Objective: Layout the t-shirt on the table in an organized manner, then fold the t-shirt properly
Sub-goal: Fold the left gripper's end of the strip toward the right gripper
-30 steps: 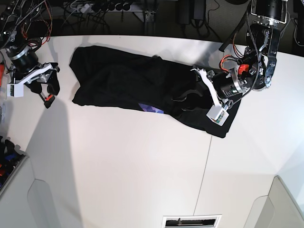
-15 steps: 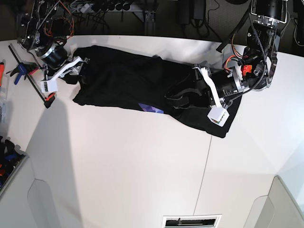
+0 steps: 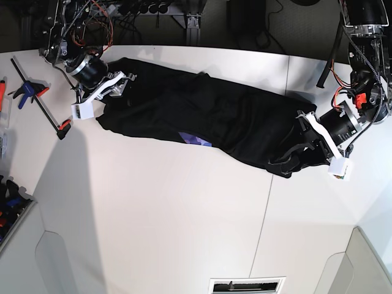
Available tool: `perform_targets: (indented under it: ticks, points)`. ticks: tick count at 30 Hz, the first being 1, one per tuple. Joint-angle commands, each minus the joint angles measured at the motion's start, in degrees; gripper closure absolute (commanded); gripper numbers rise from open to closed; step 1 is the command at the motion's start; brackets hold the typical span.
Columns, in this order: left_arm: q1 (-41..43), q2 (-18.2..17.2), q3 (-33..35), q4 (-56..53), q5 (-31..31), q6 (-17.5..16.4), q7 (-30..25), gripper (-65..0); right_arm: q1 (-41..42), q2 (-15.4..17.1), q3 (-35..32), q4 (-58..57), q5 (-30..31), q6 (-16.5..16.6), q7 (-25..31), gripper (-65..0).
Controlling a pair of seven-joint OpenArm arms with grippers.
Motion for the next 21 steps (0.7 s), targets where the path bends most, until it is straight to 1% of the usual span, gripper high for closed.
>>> perform_targets:
  ticks: [1, 2, 3, 4, 5, 7, 8, 11, 16, 19, 21]
  points:
    - [-0.76, -1.07, -0.83, 0.94, -0.92, -0.93, -1.29, -31.7, 0.85, 0.28, -0.07, 0.68, 0.59, 0.79, 0.28, -41.1]
    - [-0.76, -1.16, -1.29, 0.94, -0.57, -0.93, -1.29, -31.7, 1.18, 0.31, -0.04, 0.68, 0.22, 0.79, 0.33, -40.0]
    - [-0.76, -1.14, -1.88, 0.94, -0.48, -0.93, -1.29, -31.7, 1.46, 0.33, -0.04, 0.68, -0.35, 0.79, 0.61, -36.4]
    - [-0.76, -1.14, -2.43, 0.9, -0.46, -0.93, -1.29, -31.7, 1.73, 0.31, -0.04, 0.68, -1.01, 0.79, 1.33, -30.0]
    - [-0.76, -1.14, -2.84, 0.9, -0.13, -0.93, -1.29, -31.7, 2.08, 0.33, -0.04, 0.68, -1.7, 0.81, 1.81, -21.6]
    - [-0.74, -1.11, -3.06, 0.76, 2.01, -0.93, -1.29, -31.7, 2.91, 0.48, 0.11, 0.68, -2.91, 0.81, 1.99, -2.1]
    - [-0.74, -1.07, -3.04, 0.52, 3.26, -0.93, -1.31, -31.7, 3.41, 0.48, 0.33, 0.68, -3.63, 0.79, 1.95, 0.0]
    - [-0.72, -1.05, -2.82, -1.7, 5.16, -0.93, -2.49, -31.7, 4.59, 0.48, 2.34, 0.76, -3.82, 0.76, 1.92, 0.0]
    - [-0.79, -0.72, -1.7, -11.52, 11.15, -0.93, -10.67, -31.6, 5.18, 1.11, 9.29, 1.11, -2.99, 0.76, 1.95, 0.0]
    - [-0.79, 0.11, -1.01, -16.87, 11.3, -0.93, -12.2, -31.6, 5.16, 2.51, 12.85, 1.11, -1.05, 0.81, 1.92, 0.0]
    - [-0.76, 1.57, -0.72, -18.32, 11.32, -0.93, -12.22, -31.6, 5.16, 3.72, 14.58, 1.11, -0.04, 0.81, 1.9, 0.0]
